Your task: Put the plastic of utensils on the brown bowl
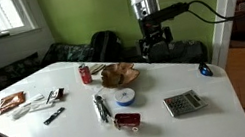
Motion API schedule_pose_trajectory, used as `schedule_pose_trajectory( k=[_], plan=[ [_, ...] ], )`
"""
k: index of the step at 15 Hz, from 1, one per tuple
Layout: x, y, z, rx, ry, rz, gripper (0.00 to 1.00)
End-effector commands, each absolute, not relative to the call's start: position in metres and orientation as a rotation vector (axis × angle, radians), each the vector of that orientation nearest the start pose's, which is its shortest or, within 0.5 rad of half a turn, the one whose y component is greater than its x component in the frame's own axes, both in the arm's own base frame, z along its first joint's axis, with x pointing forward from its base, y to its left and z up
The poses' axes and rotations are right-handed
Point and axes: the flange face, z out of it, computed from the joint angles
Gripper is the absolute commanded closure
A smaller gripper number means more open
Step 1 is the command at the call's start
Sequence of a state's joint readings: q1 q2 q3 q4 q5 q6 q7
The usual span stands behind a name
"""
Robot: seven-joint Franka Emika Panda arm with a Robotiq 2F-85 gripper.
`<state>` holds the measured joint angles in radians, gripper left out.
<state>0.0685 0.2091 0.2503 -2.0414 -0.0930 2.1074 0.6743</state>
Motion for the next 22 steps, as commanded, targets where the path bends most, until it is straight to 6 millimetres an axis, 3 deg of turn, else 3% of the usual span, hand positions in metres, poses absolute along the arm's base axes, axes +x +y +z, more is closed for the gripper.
schedule_pose_trajectory(
  k=[1, 4, 5, 7, 10, 12, 16, 22],
  plan=[
    [0.582, 0.216, 0.297, -3.284, 0.492, 0.304, 0.00],
    [0.606, 0.261, 0.277, -3.322, 0.363, 0.288, 0.00],
    [0.586, 0.239, 0.292, -3.281, 0.402, 0.274, 0.00],
    [0.597, 0.261, 0.279, -3.291, 0.360, 0.277, 0.00],
    [0.604, 0.264, 0.275, -3.292, 0.363, 0.275, 0.00],
    [0.623, 0.273, 0.270, -3.169, 0.463, 0.061, 0.00],
    [0.663, 0.304, 0.239, -3.024, 0.444, -0.241, 0.00],
    [0.689, 0.356, 0.184, -3.057, 0.299, -0.243, 0.00]
  ],
)
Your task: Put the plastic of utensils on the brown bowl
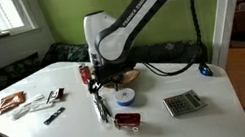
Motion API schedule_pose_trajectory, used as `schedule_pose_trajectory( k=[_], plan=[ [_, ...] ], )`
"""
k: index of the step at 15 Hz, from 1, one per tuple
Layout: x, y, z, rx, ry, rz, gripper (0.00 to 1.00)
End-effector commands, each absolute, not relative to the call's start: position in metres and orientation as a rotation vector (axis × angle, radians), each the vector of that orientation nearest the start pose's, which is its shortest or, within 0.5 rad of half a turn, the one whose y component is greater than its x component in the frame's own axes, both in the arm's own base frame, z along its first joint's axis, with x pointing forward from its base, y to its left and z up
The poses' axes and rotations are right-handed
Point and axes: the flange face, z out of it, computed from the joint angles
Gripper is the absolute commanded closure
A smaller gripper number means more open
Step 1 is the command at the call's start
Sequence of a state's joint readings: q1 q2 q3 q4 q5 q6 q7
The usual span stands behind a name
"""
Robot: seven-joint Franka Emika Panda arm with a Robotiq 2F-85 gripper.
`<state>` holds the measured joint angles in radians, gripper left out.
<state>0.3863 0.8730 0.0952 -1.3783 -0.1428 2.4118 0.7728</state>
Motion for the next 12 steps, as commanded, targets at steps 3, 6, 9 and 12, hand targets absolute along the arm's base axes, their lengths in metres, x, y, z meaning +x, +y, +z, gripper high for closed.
schedule_pose_trajectory(
  k=[3, 6, 9, 12],
  plan=[
    [0.698, 0.372, 0.173, -3.057, 0.294, -0.211, 0.00],
    [0.703, 0.378, 0.170, -3.079, 0.332, -0.148, 0.00],
    [0.710, 0.377, 0.167, -3.084, 0.356, -0.157, 0.00],
    [0.715, 0.377, 0.156, -3.082, 0.350, -0.180, 0.00]
  ],
)
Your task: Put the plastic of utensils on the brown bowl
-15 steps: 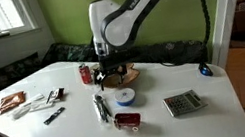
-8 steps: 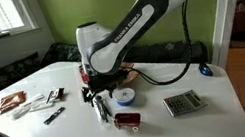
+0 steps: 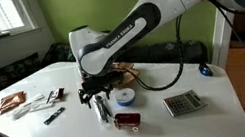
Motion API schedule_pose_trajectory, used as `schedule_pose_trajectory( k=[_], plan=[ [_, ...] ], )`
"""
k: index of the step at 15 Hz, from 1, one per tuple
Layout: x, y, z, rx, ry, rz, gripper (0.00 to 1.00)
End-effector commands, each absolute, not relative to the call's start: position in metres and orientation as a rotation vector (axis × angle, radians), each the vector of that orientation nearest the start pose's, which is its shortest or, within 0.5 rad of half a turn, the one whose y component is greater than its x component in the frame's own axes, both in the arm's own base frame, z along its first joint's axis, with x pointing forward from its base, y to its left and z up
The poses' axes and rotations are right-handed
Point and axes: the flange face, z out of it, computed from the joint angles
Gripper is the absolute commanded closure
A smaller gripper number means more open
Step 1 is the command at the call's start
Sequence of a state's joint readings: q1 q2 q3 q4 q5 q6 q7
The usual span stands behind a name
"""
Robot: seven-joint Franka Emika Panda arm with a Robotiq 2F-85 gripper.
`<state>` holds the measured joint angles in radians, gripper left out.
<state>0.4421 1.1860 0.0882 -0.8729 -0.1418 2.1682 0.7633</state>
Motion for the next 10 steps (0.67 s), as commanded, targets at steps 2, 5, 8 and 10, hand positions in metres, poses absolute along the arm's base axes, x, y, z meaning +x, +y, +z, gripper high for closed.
schedule_pose_trajectory(
  k=[2, 5, 8, 10],
  plan=[
    [0.715, 0.377, 0.147, -3.083, 0.360, -0.168, 0.00],
    [0.714, 0.380, 0.141, -3.093, 0.354, -0.184, 0.27],
    [0.715, 0.386, 0.150, -3.099, 0.350, -0.227, 0.47],
    [0.714, 0.390, 0.156, -3.102, 0.345, -0.231, 0.61]
  ],
)
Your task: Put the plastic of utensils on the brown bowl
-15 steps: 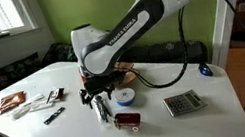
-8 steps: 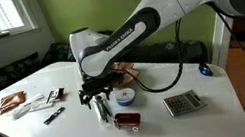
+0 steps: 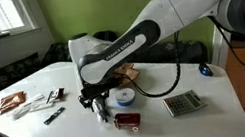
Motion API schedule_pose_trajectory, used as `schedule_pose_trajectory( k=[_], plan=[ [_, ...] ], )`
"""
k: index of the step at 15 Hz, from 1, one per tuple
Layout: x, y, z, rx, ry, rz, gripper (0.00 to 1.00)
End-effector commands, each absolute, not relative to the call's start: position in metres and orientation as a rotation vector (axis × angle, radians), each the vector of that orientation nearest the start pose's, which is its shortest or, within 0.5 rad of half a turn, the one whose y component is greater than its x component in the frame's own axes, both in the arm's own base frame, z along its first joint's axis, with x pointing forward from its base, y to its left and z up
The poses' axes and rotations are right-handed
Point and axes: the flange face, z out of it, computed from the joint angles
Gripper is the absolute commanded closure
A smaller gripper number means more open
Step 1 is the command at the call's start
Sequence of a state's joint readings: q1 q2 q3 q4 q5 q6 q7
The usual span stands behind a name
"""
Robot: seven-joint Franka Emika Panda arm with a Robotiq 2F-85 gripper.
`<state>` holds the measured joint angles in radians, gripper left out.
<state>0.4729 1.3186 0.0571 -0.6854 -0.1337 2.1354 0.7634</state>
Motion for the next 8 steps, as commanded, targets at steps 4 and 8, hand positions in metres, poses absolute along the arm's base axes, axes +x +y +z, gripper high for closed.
schedule_pose_trajectory(
  k=[4, 8],
  plan=[
    [0.712, 0.390, 0.156, -3.116, 0.353, -0.201, 0.92],
    [0.712, 0.393, 0.166, -3.116, 0.341, -0.211, 1.00]
  ],
)
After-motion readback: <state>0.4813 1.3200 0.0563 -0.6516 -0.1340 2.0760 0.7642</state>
